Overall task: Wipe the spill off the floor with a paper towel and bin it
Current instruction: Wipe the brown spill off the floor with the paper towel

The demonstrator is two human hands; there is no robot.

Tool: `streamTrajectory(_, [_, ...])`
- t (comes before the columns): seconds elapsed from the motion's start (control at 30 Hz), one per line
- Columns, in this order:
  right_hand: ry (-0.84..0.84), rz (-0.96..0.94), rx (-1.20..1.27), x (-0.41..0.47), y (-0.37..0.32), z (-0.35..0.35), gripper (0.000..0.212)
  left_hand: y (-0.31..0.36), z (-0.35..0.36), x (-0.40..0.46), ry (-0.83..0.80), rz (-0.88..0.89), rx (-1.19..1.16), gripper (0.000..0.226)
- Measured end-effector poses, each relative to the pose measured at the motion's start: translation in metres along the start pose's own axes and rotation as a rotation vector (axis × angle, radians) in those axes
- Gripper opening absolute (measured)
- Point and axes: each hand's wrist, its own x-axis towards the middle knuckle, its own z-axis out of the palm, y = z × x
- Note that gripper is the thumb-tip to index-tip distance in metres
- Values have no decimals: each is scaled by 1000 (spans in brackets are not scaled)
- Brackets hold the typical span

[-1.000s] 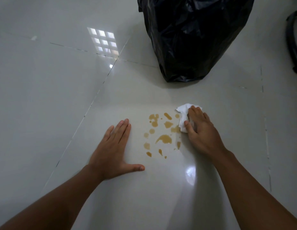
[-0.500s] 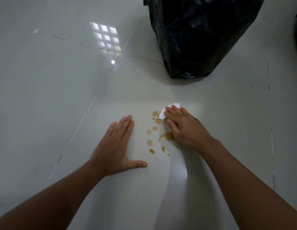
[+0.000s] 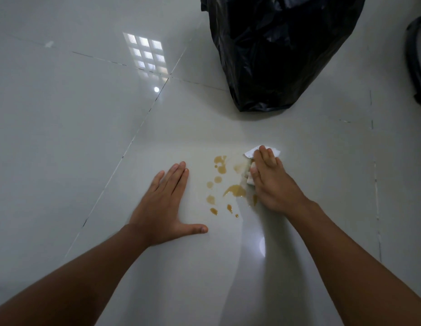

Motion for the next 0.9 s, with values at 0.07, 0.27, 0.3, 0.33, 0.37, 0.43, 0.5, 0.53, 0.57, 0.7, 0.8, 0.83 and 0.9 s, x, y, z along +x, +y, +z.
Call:
streamTrajectory(0.07, [-41, -36, 0, 3, -12, -1, 57, 0, 0, -1, -4, 1, 2, 138])
streamTrajectory(0.27, [6, -101, -162, -11, -5, -3, 55, 0, -1, 1, -7, 1, 2, 138])
streamTrajectory(0.3, [10, -74, -151, -8, -4, -4, 55, 0, -1, 1, -10, 0, 5, 138])
streamTrajectory(0.33, [-1, -51, -119, -4, -5, -5, 57, 0, -1, 0, -9, -1, 6, 138])
streamTrajectory(0.37, [-22, -33, -73, 1, -10, -4, 59, 0, 0, 0, -3, -1, 4, 138])
streamTrajectory(0.43, [-56, -5, 11, 10, -22, -2, 67, 0, 0, -1, -3, -2, -1, 138])
streamTrajectory(0.5, [-49, -9, 46, 17, -31, -2, 72, 0, 0, -2, -9, -3, -3, 138])
streamTrajectory(0.53, [-43, -27, 52, 20, -34, -3, 72, 0, 0, -1, -5, -4, -4, 138])
streamTrajectory(0.57, [-48, -51, 52, 22, -36, -4, 72, 1, 0, -1, -5, -1, -6, 138])
streamTrajectory(0.7, [-123, -239, 27, 17, -44, -5, 65, 1, -1, -1, -7, -6, -9, 138])
streamTrajectory(0.8, [-103, -298, 24, 13, -41, -4, 56, 2, -2, 0, -2, -2, -9, 138])
streamTrajectory(0.83, [-78, -300, 8, 14, -39, -4, 55, 2, -2, 1, 3, -3, -13, 138])
streamTrajectory(0.9, [-66, -259, 6, 20, -38, -1, 59, 2, -2, 1, 6, 1, -15, 139])
